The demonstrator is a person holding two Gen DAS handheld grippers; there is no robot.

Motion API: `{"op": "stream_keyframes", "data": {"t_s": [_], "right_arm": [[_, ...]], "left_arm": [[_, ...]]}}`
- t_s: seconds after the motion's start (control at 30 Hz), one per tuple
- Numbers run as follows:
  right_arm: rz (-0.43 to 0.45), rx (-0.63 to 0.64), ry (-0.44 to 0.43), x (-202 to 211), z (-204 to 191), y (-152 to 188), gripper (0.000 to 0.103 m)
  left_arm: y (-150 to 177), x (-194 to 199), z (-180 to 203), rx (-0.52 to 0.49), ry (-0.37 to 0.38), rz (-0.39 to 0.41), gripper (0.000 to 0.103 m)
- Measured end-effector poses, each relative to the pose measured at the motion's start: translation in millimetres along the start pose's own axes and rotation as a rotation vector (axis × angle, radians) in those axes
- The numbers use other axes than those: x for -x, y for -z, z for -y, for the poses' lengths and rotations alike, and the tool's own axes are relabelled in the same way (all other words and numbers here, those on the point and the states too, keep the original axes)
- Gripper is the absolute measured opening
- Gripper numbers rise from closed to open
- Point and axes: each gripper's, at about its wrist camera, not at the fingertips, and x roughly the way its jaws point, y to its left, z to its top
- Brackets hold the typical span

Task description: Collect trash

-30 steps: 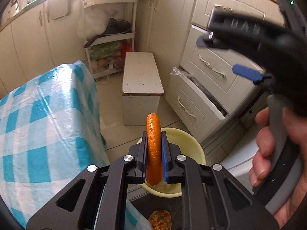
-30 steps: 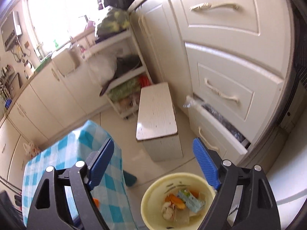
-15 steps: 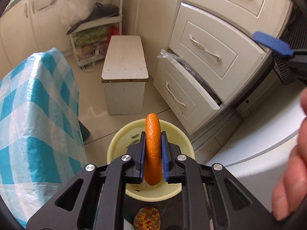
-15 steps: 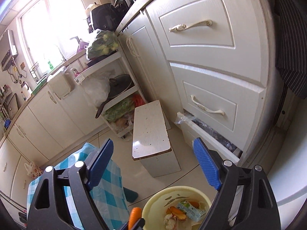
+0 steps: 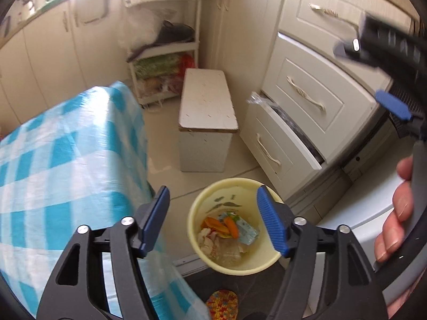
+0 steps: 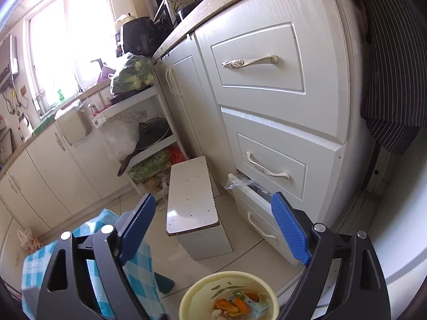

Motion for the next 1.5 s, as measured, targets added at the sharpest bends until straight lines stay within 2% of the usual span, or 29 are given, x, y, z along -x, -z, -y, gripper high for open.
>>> {"op": "stream_keyframes", "data": {"t_s": [0.13,0.27,0.47,0.77,1.1,1.5], "right_arm": [[-0.02,0.038,0.008,20.9,-9.9,6.4,0.088],[0.021,0.09,0.001,61.3,-22.0,19.9,0.092],[0.092,0.124,-0.016,115.3,-34.8,38.0,0.093],[0.108,0.205,-0.014,179.1,-60.7,62.1,0.095],[0.116,0.247,-0.034,238.3,-69.3,85.7,0.096],[0.146,0.276,-0.035,288.3,-77.5,111.3,0.096]], "left_arm": [[0.1,46.6,-25.9,0.018,-0.033,0.072,0.079],[3.5,95.0,-44.2,0.017,-0.047,0.148,0.088],[18.3,155.7,-61.5,0.005,-0.053,0.232,0.094],[42.6,222.0,-84.2,0.005,-0.075,0.296,0.096],[75.4,279.6,-107.4,0.035,-0.133,0.344,0.096],[103.4,330.5,-104.2,0.003,-0.153,0.401,0.096]]}}
